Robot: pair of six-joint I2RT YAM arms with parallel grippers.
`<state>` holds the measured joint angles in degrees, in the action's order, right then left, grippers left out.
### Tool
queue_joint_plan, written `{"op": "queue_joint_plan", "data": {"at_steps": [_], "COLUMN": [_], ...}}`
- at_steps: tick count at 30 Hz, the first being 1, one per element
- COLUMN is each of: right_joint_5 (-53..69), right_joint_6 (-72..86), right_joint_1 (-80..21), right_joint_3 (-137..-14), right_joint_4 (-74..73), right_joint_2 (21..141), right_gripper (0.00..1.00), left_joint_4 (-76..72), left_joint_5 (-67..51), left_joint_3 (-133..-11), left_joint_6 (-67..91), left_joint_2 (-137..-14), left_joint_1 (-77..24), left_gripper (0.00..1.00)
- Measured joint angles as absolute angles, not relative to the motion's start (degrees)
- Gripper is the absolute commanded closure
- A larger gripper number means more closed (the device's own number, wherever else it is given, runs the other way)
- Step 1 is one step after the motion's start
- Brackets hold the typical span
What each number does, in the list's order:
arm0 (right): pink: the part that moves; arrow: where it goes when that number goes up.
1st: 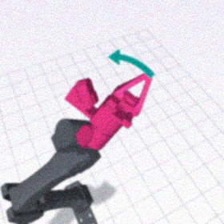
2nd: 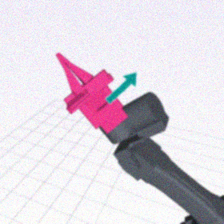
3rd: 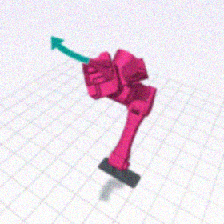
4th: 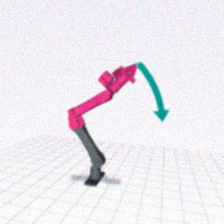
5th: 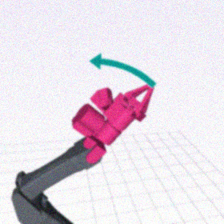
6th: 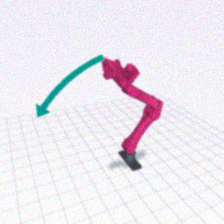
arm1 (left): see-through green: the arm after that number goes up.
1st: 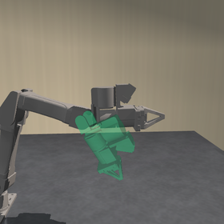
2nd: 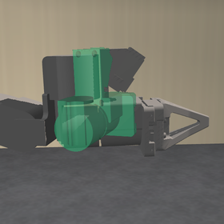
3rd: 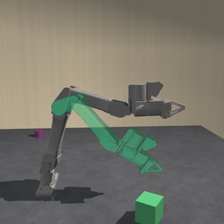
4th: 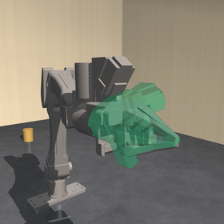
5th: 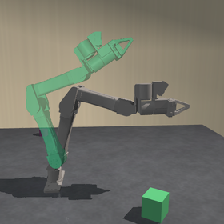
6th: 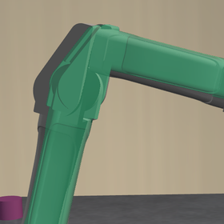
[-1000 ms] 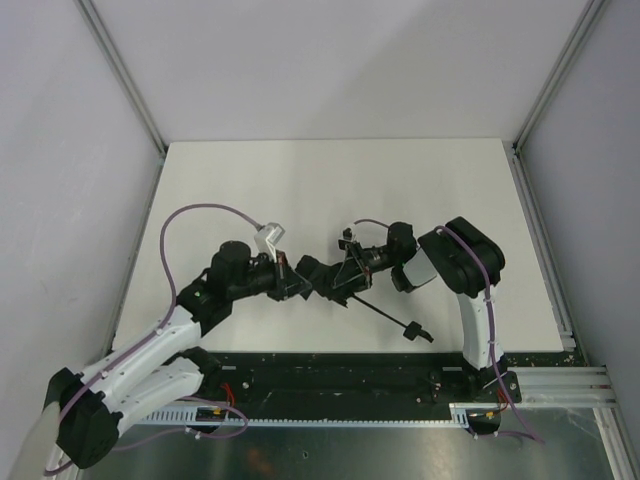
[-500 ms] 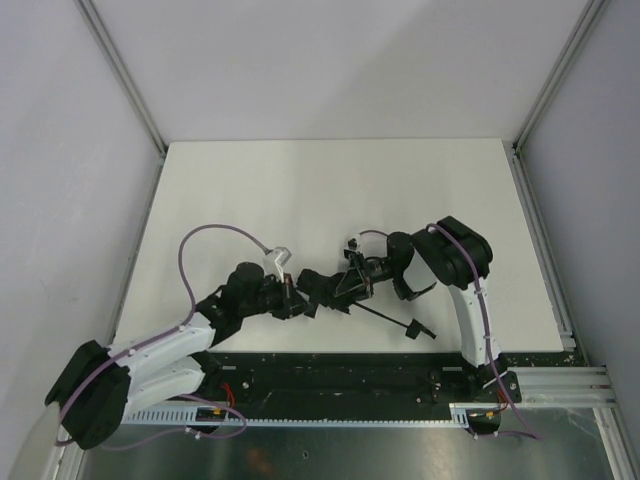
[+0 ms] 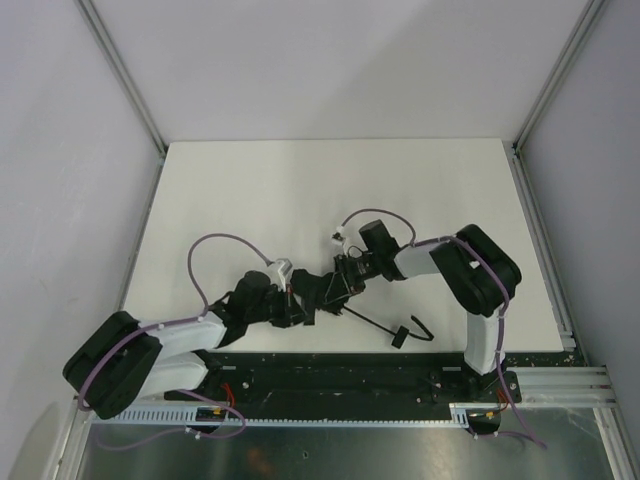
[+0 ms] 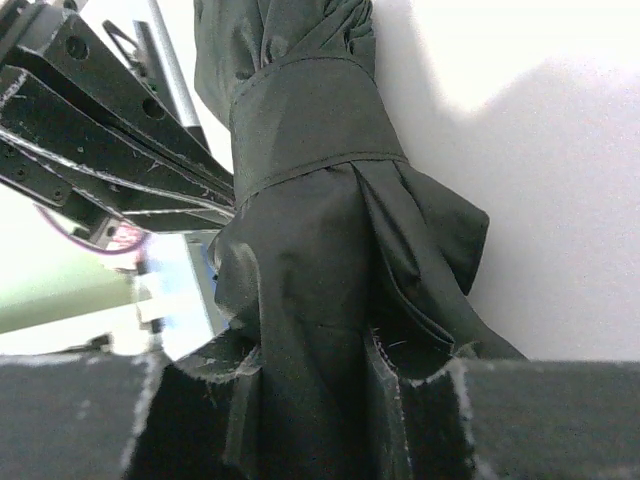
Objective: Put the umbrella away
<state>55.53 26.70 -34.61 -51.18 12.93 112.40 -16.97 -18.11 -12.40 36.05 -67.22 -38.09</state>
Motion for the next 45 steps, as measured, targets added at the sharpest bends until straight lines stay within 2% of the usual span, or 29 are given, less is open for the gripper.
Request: {"op": "queue_joint_plan", "data": {"at_steps": [5, 9, 12, 17, 25, 32, 40, 45], "right_joint_5": [45.4, 37.5, 31.3, 24.2, 19.4, 10.9, -6.8, -13.3], "right_joint_6": [18.6, 15.6, 13.1, 9.6, 5.2, -2.4, -23.0, -34.8], "right_joint_1": [-38.4, -40.2, -40.3, -40.0, -39.5, -42.8, -62.1, -68.4], "right_joint_3": [-52.9, -53.3, -53.4, -54.0, -55.6, -56.6, -52.4, -48.7], "right_joint_4": [3.7, -1.0, -4.6, -10.7, -18.2, -21.6, -18.9, -13.8], "right_joint_2": [107.9, 103.7, 100.9, 97.8, 94.1, 84.2, 73.2, 76.3], "right_gripper": [0.47, 0.35, 0.18, 0.03, 0.01, 0.01, 0.01, 0.03], "left_joint_4": [-18.3, -18.5, -18.7, -18.7, -17.9, -17.6, -18.1, -19.8], "left_joint_5": [-18.1, -18.2, -18.2, -18.2, -18.2, -18.3, -19.4, -20.6], "left_joint_3": [-11.2, -11.2, -11.0, -10.9, -12.0, -14.2, -15.7, -15.8], "left_joint_6": [36.1, 36.1, 36.2, 36.2, 36.2, 36.3, 36.2, 36.1], "left_joint_2": [-68.0, -68.0, -67.8, -67.7, -68.6, -71.4, -74.0, -75.3], "left_joint_1": [-38.2, -38.4, -38.6, -38.7, -38.8, -38.9, -38.9, -38.9], "left_gripper": [1.00, 1.00, 1.00, 1.00, 1.00, 1.00, 1.00, 1.00]}}
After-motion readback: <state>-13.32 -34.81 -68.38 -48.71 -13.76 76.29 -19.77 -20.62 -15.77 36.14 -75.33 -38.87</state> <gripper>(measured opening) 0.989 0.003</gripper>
